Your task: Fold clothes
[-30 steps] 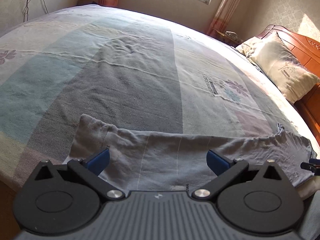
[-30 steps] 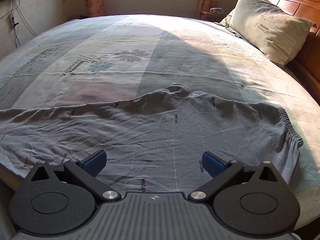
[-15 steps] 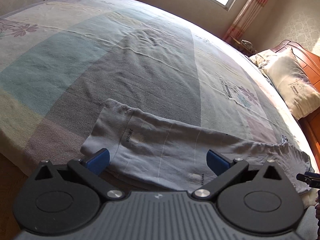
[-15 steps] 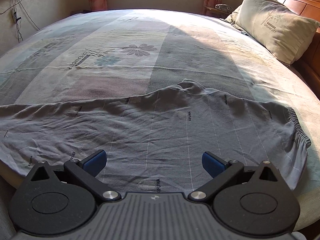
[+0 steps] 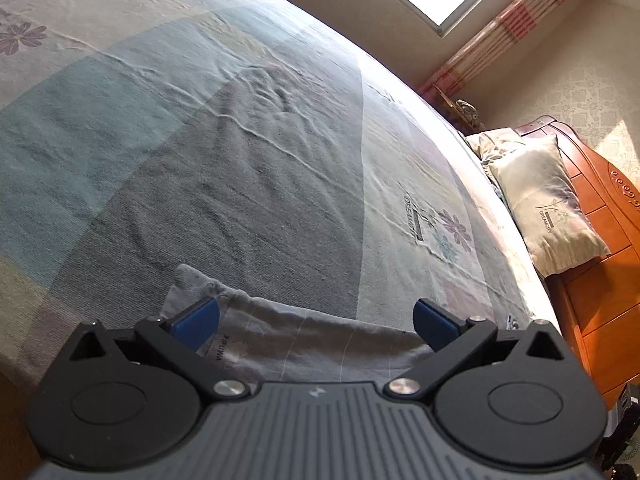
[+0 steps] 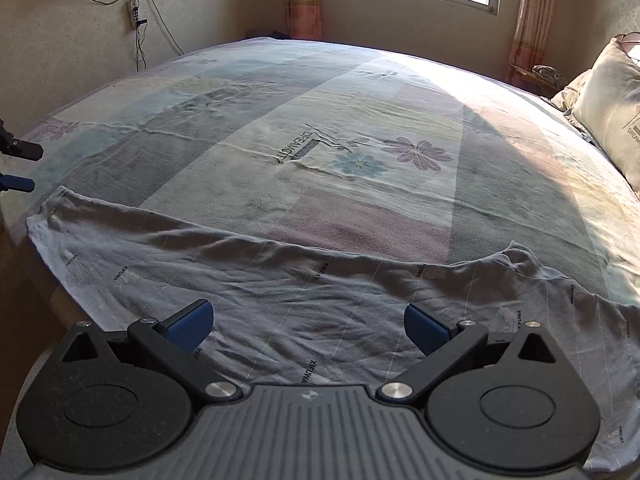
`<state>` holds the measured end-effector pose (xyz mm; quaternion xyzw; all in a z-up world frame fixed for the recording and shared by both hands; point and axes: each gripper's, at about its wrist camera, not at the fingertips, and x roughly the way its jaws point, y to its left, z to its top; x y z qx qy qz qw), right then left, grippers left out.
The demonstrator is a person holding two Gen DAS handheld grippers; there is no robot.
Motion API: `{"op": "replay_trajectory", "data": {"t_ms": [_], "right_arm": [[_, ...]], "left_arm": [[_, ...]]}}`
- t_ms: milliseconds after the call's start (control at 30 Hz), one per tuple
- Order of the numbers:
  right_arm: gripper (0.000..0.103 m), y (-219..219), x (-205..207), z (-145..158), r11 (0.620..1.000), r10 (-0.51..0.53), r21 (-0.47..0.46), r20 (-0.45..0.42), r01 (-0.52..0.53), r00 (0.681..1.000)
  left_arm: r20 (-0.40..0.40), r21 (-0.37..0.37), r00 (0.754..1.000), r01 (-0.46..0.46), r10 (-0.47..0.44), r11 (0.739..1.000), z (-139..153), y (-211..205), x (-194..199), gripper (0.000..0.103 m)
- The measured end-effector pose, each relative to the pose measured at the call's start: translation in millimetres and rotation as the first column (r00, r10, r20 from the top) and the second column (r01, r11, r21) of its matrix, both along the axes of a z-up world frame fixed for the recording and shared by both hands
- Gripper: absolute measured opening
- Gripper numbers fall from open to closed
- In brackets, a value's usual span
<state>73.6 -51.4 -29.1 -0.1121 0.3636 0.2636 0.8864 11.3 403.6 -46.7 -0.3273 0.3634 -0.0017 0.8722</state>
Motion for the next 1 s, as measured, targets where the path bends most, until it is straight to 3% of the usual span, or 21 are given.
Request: {"op": "replay_trajectory", "data": {"t_ms": [67,333,467,533,600,667,733,867,1000], "right_arm": [[0.103,-6.1,-0.9,-3.4,1.0,-0.024,-0.008,-0.016,0.024,1.0],[0.103,-28.7,5.8,-11.1,0.994,-0.11,-0.01,-0.056,0.109,0.992],[0.103,-23.8,8.7,-20.6,0.995,-0.101,-0.022,-0.08,0.1,0.992],[0.103,-20.8,6.8,-22.5,0.996,-0.087,-0.023,-0.081,0.085,0.993],[0.103,-19.9,6.1,-23.3,0.996,-0.084,-0.026,-0.079,0.083,0.993],[0.103,-19.8,6.1,-24.0,0.996,-0.086,-0.032,-0.077,0.084,0.993],[0.103,-20.4,6.5,-24.4,0.996,-0.09,-0.035,-0.076,0.088,0.993],[0.103,-26.1,9.3,-24.7,0.994,-0.105,-0.03,-0.079,0.103,0.991],[0.103,-27.7,12.6,-30.3,0.993,-0.113,-0.027,-0.101,0.111,0.988]], "left_arm": [[-0.016,-0.05,1.0,-0.005,0.004,0.999,-18.1,-5.6,10.0,0.102],[-0.002,-0.098,0.999,-0.04,0.04,0.994,-52.5,-31.0,-37.2,0.102],[-0.055,-0.024,0.998,-0.039,0.038,0.999,-35.0,-33.4,-28.8,0.102],[-0.02,0.03,1.0,-0.014,0.014,0.999,-22.7,-36.8,-18.0,0.102],[0.023,0.031,1.0,-0.006,0.006,0.999,-16.0,-37.4,-5.5,0.102],[0.045,0.018,0.999,-0.013,0.012,1.0,-17.7,-38.8,7.8,0.102],[0.014,0.0,1.0,-0.019,0.019,1.0,-29.6,-43.0,17.7,0.102],[0.007,0.073,1.0,0.014,-0.015,0.997,-46.5,-75.8,15.2,0.102],[-0.003,0.149,0.995,0.095,-0.096,0.984,-42.4,-105.0,7.3,0.102]]}}
